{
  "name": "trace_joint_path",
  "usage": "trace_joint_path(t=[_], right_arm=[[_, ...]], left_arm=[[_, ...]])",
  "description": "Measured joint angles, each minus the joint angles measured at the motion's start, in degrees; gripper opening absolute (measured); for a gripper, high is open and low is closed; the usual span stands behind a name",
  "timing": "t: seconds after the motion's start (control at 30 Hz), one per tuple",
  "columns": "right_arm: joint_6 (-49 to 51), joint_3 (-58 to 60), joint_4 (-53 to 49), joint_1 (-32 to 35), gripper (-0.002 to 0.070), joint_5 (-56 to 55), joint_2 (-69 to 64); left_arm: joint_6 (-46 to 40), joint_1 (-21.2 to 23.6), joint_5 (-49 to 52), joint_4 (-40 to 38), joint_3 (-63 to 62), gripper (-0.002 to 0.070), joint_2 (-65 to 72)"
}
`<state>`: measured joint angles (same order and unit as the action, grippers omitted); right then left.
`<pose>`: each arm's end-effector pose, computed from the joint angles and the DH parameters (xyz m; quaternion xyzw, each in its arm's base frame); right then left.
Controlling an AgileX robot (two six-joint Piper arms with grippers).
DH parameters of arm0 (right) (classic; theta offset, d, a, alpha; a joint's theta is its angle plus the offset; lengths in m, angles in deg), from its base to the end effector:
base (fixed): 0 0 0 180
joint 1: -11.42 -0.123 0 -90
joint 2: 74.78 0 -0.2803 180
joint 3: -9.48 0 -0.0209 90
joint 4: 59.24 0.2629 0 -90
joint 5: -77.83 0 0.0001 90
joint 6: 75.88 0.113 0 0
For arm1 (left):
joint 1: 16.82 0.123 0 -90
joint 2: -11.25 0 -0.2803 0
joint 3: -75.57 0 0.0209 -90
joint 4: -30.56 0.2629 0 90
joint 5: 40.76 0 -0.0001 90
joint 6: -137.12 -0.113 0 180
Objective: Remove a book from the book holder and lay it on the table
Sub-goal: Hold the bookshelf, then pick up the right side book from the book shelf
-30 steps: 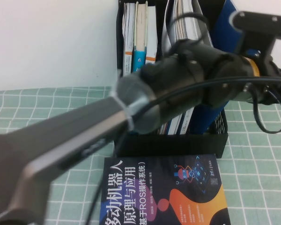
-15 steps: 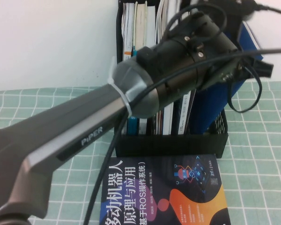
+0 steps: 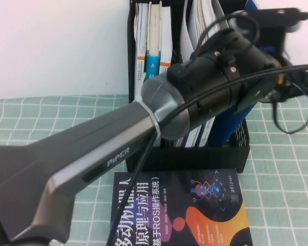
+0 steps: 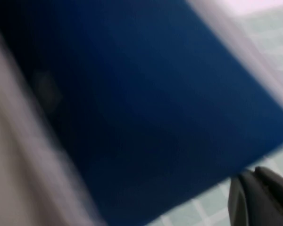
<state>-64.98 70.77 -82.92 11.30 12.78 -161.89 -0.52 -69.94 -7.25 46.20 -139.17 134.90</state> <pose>0.2462 0.0416 0.1984 -0.1345 0.6663 0.1290 0.7220 0.3214 -0.4003 0.3239 0.1444 0.8585 -0.2721 0.4100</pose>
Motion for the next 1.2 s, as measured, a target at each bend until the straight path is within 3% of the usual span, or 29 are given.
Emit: trace_joint_path(t=[0.1, 0.27, 0.5, 0.73, 0.93, 1.03, 1.13, 1.2], right_arm=[[0.0, -0.1, -1.6, 0.0, 0.0250, -0.1, -1.0], [2.5, -2.6, -6.5, 0.0, 0.0277, -0.1, -3.8], [6.0, -9.3, -11.6, -0.8, 0.0393, -0.2, -8.9], [8.8, -16.2, -10.1, -5.6, 0.0406, -0.4, -15.5], [9.1, -18.3, -0.4, -10.5, 0.0405, -0.4, -21.2], [9.1, -20.2, 2.7, -10.9, 0.0332, -0.4, -23.8], [9.1, -22.8, 3.5, -11.1, 0.0144, -0.4, -25.7], [9.4, -24.1, 3.7, -11.2, 0.0069, -0.4, -26.3]], left_arm=[[8.6, 0.2, 2.6, 8.5, 0.0, -0.0002, 0.3], [14.6, 0.2, 6.6, 17.4, 0.0, -0.0002, 0.3], [16.7, 0.2, 7.6, 19.0, 0.0, -0.0002, 0.3], [16.7, 0.2, 7.6, 19.2, 0.0, -0.0002, 0.3], [16.7, 0.2, 7.6, 19.2, 0.0, -0.0002, 0.3], [16.9, 0.2, 7.6, 19.2, 0.0, -0.0002, 0.3], [17.5, 0.2, 7.7, 19.3, 0.0, -0.0002, 0.3], [17.8, 0.2, 7.7, 19.3, 0.0, -0.0002, 0.3]])
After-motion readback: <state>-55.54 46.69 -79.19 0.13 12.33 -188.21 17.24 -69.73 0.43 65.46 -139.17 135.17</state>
